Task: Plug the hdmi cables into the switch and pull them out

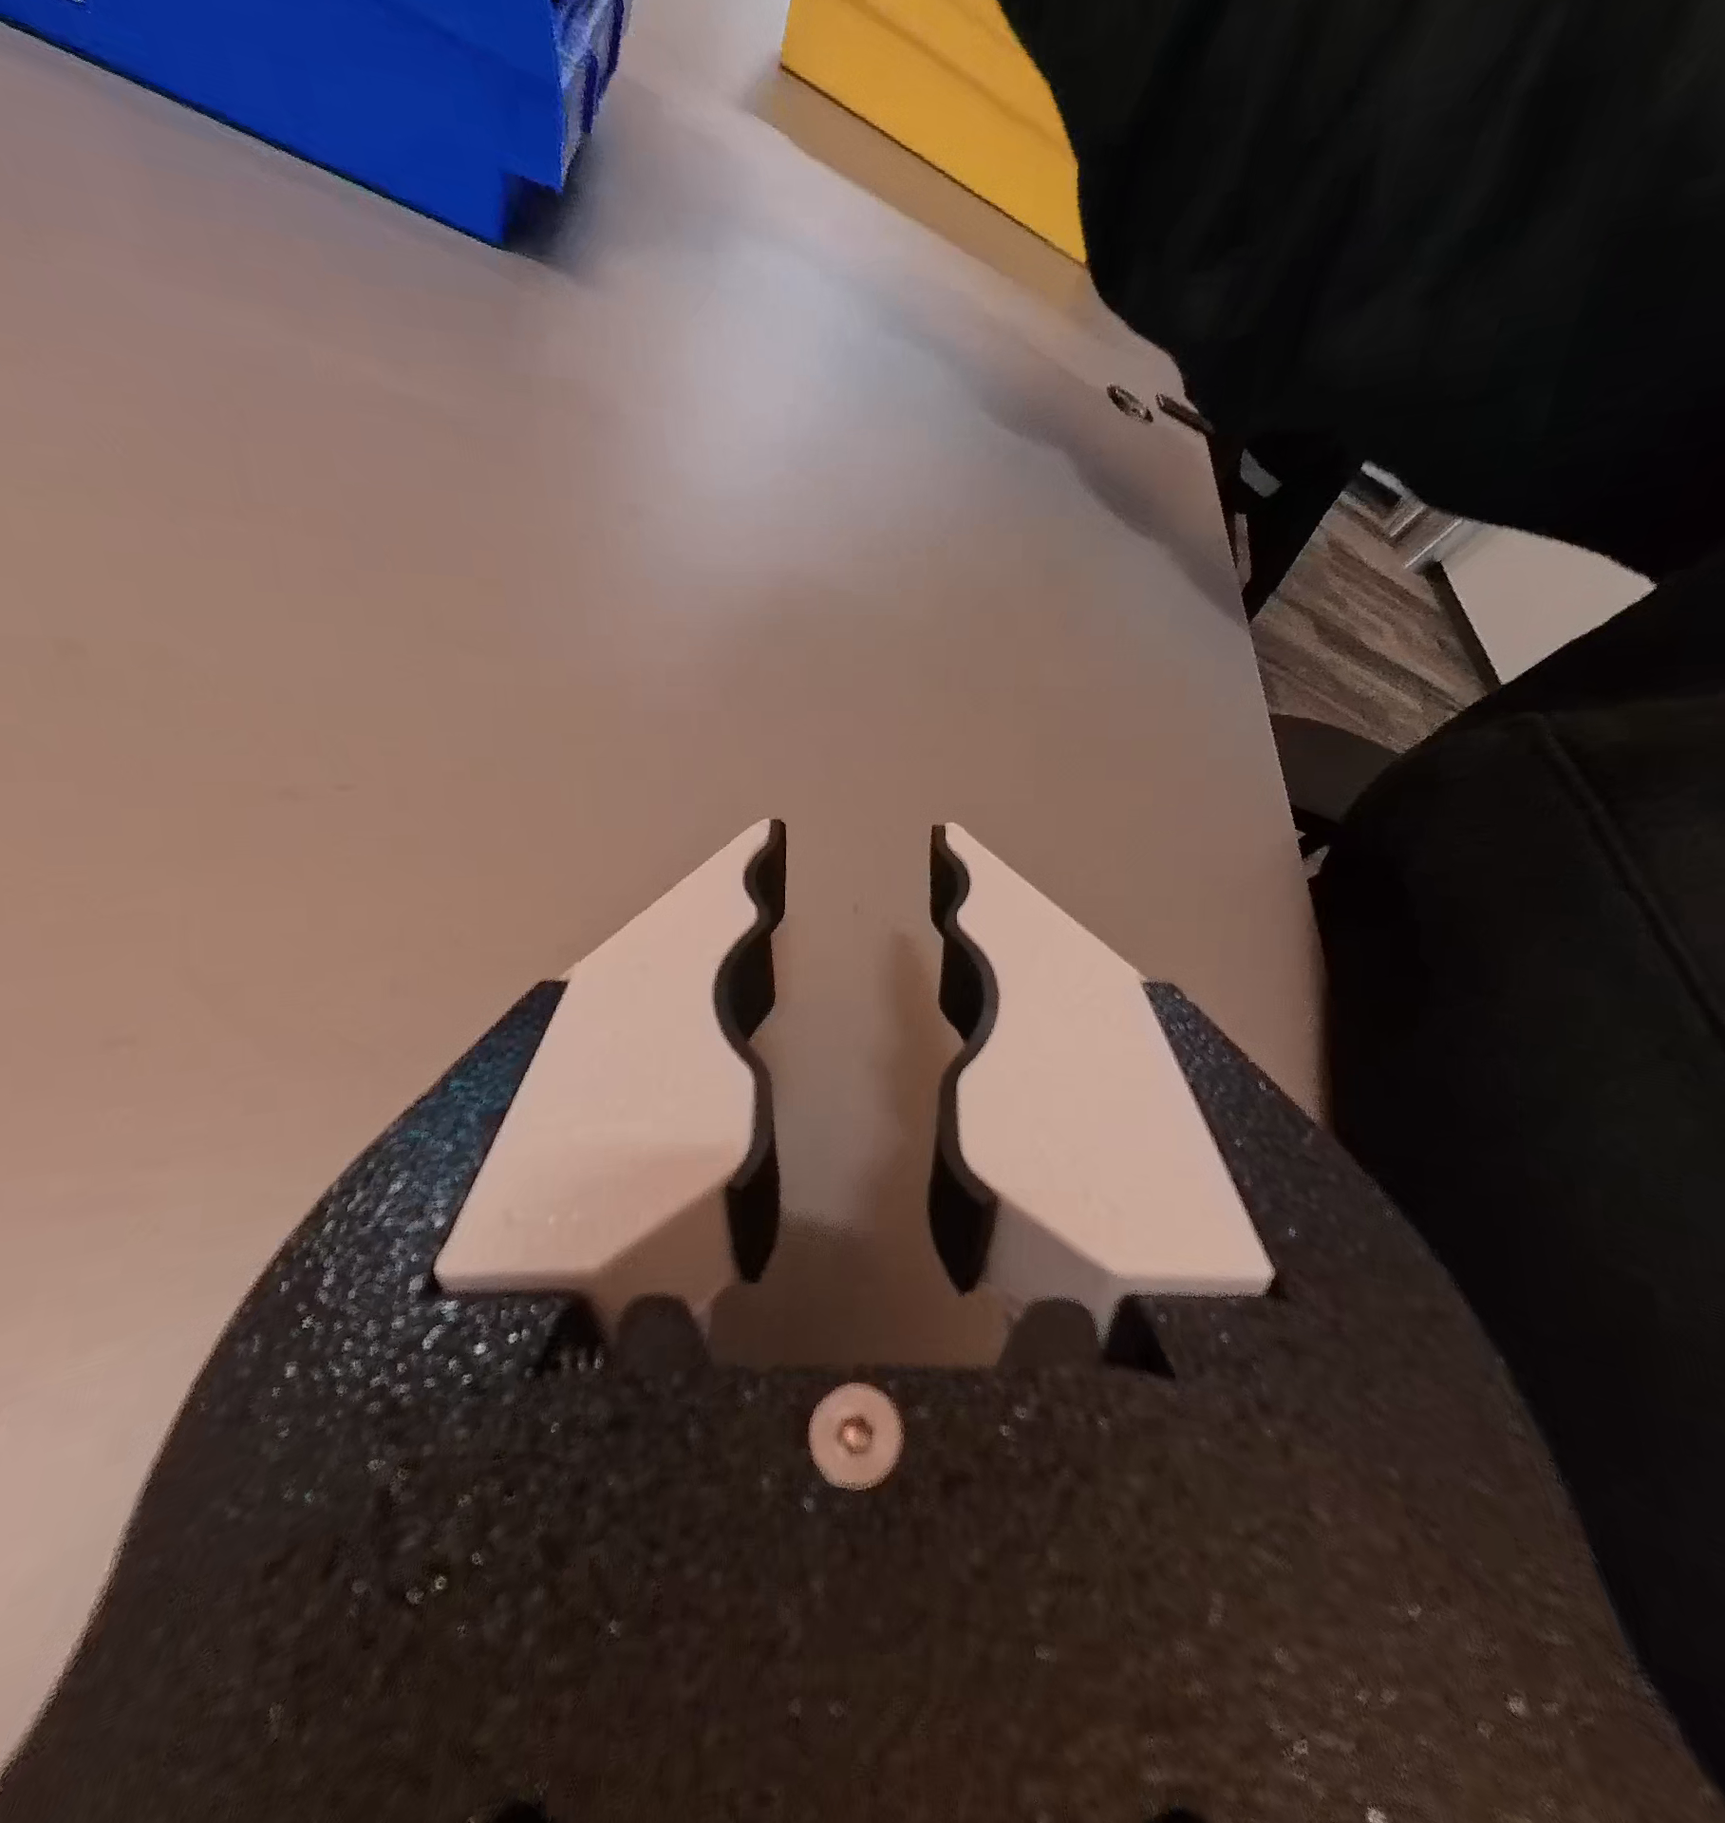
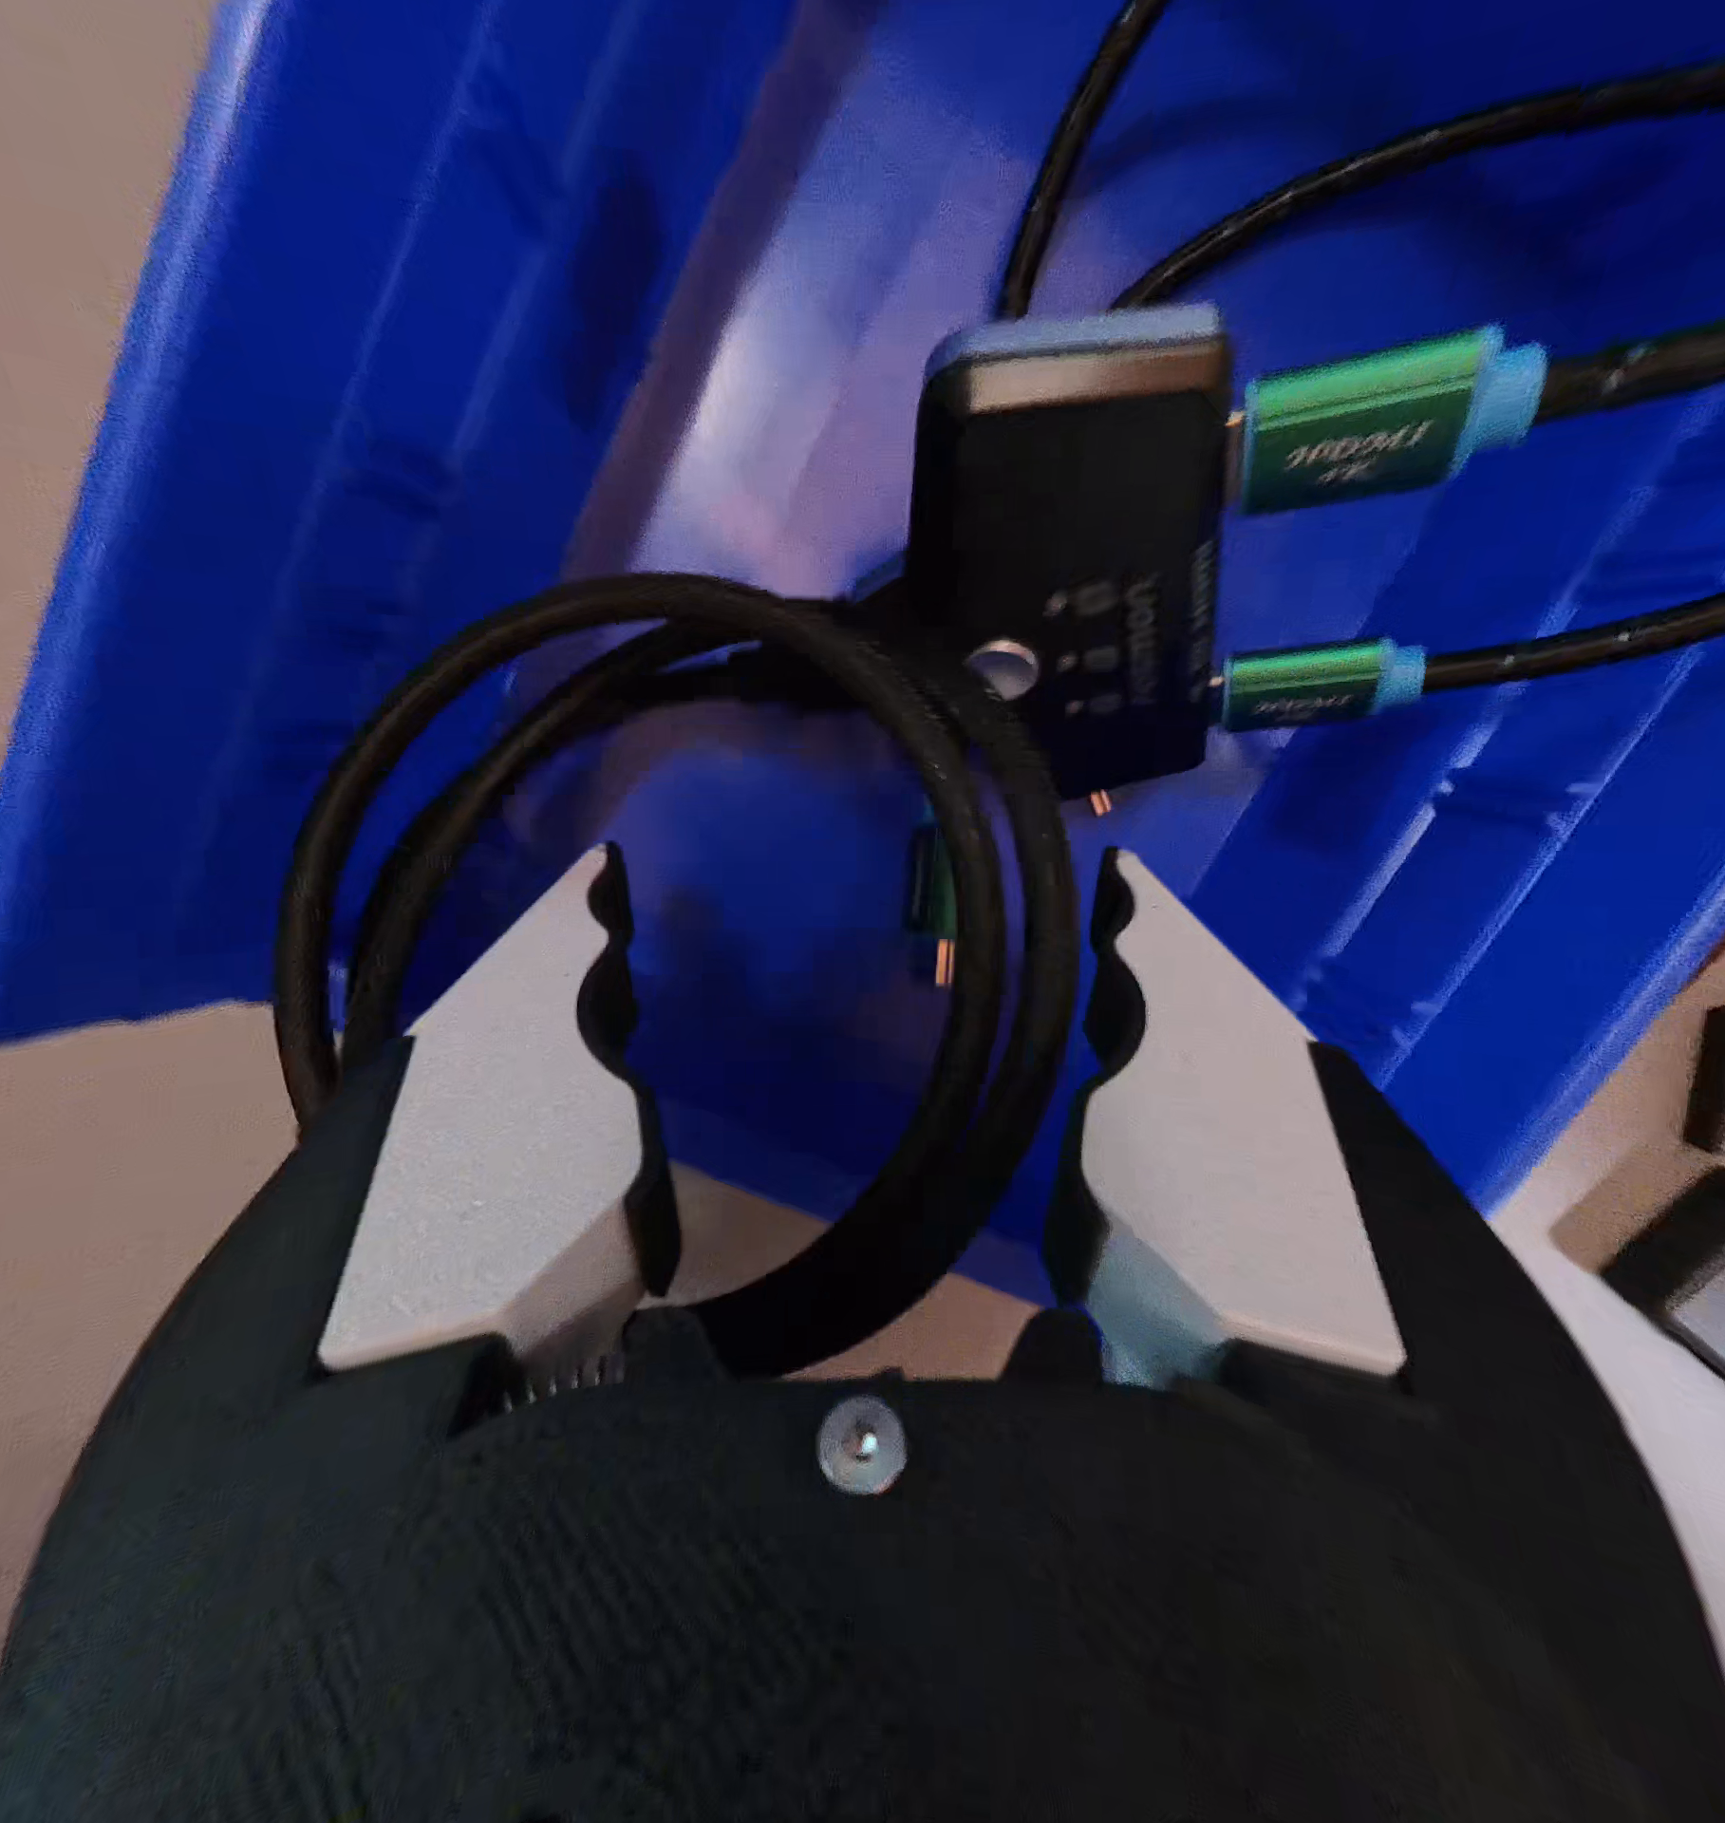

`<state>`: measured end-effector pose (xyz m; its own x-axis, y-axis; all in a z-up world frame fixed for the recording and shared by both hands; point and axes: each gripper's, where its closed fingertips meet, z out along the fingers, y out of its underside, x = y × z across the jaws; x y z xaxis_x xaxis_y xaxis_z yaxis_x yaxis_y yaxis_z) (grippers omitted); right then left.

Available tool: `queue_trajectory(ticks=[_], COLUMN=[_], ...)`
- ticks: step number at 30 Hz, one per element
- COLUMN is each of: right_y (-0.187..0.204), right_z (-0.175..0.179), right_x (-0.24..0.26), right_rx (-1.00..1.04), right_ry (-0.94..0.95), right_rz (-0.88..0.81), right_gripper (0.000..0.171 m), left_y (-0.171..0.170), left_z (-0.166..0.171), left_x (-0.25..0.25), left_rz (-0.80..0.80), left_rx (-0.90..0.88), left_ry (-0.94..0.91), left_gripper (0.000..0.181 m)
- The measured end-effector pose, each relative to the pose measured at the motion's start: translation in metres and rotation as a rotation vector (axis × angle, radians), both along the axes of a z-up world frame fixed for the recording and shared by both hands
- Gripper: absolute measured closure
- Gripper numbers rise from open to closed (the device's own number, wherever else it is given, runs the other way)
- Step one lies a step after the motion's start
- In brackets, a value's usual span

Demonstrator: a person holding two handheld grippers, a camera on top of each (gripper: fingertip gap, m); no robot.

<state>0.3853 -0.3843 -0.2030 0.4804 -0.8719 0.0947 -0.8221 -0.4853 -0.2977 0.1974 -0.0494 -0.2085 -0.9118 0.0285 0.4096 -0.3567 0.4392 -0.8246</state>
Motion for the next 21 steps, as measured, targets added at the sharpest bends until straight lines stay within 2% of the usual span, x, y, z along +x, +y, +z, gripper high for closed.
queue_trajectory(ticks=[2, 5, 6, 10, 12, 14, 16, 19, 21], right_y=[-0.014, -0.023, -0.018, 0.005, -0.002, -0.013, -0.017, -0.007, 0.016], right_z=[0.002, 0.026, 0.038, 0.09, 0.098, 0.089, 0.092, 0.116, 0.136], right_x=[-0.008, -0.007, -0.005, 0.007, 0.013, 0.012, 0.011, 0.004, -0.007], right_rx=[-0.1, -0.171, -0.137, 0.071, 0.083, 0.025, -0.023, -0.018, 0.037], right_ry=[0.009, -0.092, -0.136, -0.334, -0.378, -0.338, -0.368, -0.457, -0.536], right_rz=[0.008, 0.018, 0.02, 0.01, -0.035, -0.071, -0.079, -0.084, -0.05], right_gripper=[0.076, 0.073, 0.072, 0.045, 0.052, 0.053, 0.061, 0.06, 0.06], left_y=[-0.001, -0.001, 0.0, 0.002, 0.002, 0.002, 0.003, 0.008, 0.016], left_z=[-0.002, 0.001, 0.002, 0.006, 0.006, 0.006, 0.007, 0.013, 0.025], left_x=[-0.003, -0.008, -0.009, -0.008, -0.006, -0.006, -0.007, -0.006, -0.002], left_rz=[-0.012, -0.026, -0.025, -0.001, 0.01, 0.01, 0.013, 0.037, 0.082], left_rx=[0.011, -0.002, -0.011, -0.036, -0.041, -0.039, -0.047, -0.073, -0.097], left_ry=[-0.021, -0.048, -0.052, -0.044, -0.041, -0.041, -0.053, -0.074, -0.097], left_gripper=[0.155, 0.155, 0.155, 0.155, 0.155, 0.155, 0.155, 0.155, 0.154])
